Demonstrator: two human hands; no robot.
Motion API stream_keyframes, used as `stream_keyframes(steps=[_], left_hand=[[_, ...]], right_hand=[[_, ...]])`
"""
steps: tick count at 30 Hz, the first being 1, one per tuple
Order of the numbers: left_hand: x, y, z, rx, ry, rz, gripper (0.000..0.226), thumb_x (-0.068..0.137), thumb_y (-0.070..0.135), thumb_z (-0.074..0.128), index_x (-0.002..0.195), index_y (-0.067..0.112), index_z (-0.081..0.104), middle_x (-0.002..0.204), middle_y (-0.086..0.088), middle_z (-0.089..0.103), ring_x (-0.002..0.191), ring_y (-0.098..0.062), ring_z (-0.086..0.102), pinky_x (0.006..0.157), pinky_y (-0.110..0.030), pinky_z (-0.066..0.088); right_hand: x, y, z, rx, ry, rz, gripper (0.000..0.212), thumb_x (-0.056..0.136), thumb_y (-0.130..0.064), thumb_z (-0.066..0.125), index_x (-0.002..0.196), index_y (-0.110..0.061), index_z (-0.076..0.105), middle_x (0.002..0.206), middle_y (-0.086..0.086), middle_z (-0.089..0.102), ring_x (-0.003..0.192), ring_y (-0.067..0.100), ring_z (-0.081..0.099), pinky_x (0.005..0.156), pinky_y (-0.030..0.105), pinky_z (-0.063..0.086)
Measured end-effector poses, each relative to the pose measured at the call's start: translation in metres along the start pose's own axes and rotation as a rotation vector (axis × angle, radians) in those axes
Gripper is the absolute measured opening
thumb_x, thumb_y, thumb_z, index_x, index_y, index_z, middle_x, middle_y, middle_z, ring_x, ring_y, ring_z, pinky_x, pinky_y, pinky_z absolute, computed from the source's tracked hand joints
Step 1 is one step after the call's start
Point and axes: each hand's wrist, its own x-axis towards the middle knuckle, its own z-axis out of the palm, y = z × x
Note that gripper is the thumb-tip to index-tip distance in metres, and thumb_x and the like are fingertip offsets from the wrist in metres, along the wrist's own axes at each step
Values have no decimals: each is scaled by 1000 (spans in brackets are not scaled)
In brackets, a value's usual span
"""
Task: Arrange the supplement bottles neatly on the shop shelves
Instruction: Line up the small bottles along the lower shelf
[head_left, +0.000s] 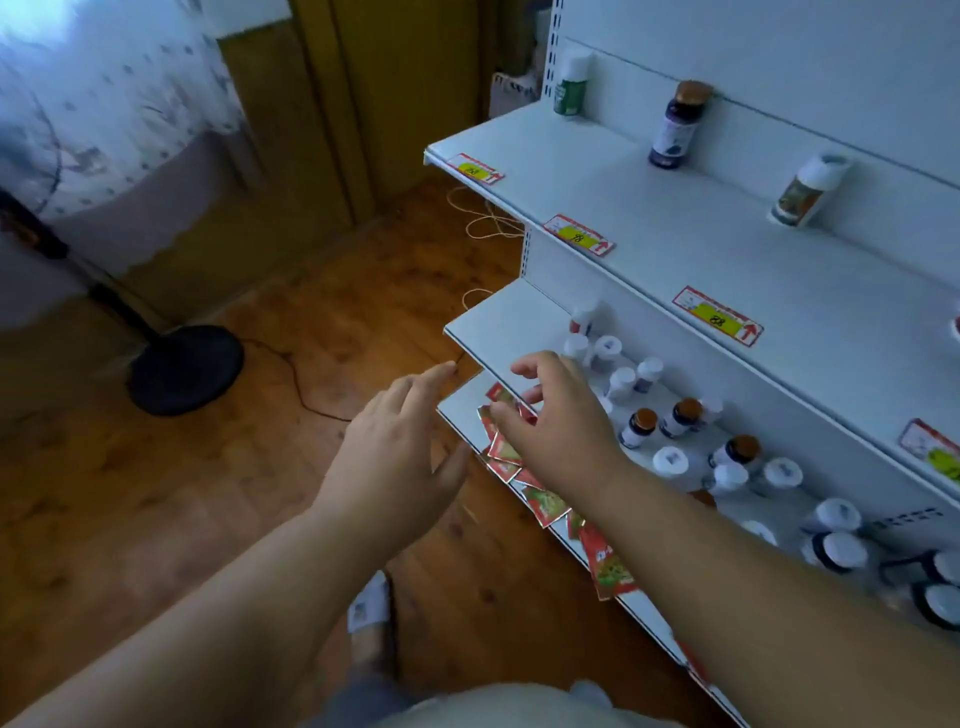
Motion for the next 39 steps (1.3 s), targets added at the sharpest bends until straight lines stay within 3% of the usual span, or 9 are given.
stream_keyframes(steps=[4,9,15,20,26,29,31,35,39], left_hand=[[104,-68,-11,42,-61,141,69,91,44,58,150,34,24,148,8,41,133,-14,41,109,-35,39],[194,-112,-7,59,-235,254,58,94,49,52,147,36,34,152,11,35,137,-14,37,108,-35,39],[295,-133,23,109,-421,387,66,92,53,53,150,37,24,156,10,32,140,-17,35,110,-37,35],[388,-167,99,-3,-357,369,68,91,46,58,150,36,26,155,7,34,138,-19,39,108,-40,40],[471,-195,208,-211,-354,473,63,91,44,60,147,35,32,149,8,42,130,-14,48,96,-34,45],[497,-216,257,-274,-346,538,62,91,42,62,145,36,33,146,11,44,128,-11,48,92,-29,42],[510,-235,287,-287,-353,572,63,90,40,63,145,37,33,145,12,45,128,-10,47,93,-29,41],[531,-239,335,-308,-313,586,66,88,39,65,146,34,34,146,7,46,128,-15,48,94,-34,43],[529,-214,370,-352,-315,625,66,87,42,65,146,32,36,146,5,47,128,-18,49,98,-38,43]], right_hand=[[77,-11,46,13,164,133,38,92,-35,66,125,-31,46,127,-7,47,85,-4,51,67,5,40],[143,-20,71,-18,307,346,42,92,-41,66,126,-27,47,129,-6,51,98,4,57,60,8,36],[204,11,94,22,396,604,47,89,-41,69,128,-28,47,136,-4,53,113,14,62,66,13,43],[299,83,140,23,393,638,53,89,-43,69,133,-30,42,138,-4,52,117,14,59,79,23,46],[352,186,202,21,541,857,61,87,-44,70,137,-32,37,143,-1,48,124,20,54,89,27,41],[386,231,228,23,631,858,69,85,-42,73,142,-28,35,141,2,48,125,23,53,101,34,44],[409,254,246,9,679,833,75,85,-40,73,145,-27,31,136,1,50,122,22,54,98,34,45],[450,294,245,-5,739,864,81,89,-39,68,151,-28,17,137,5,44,121,26,50,87,31,35],[461,330,212,-1,831,981,95,90,-39,65,156,-32,-3,148,13,33,130,32,44,105,39,35]])
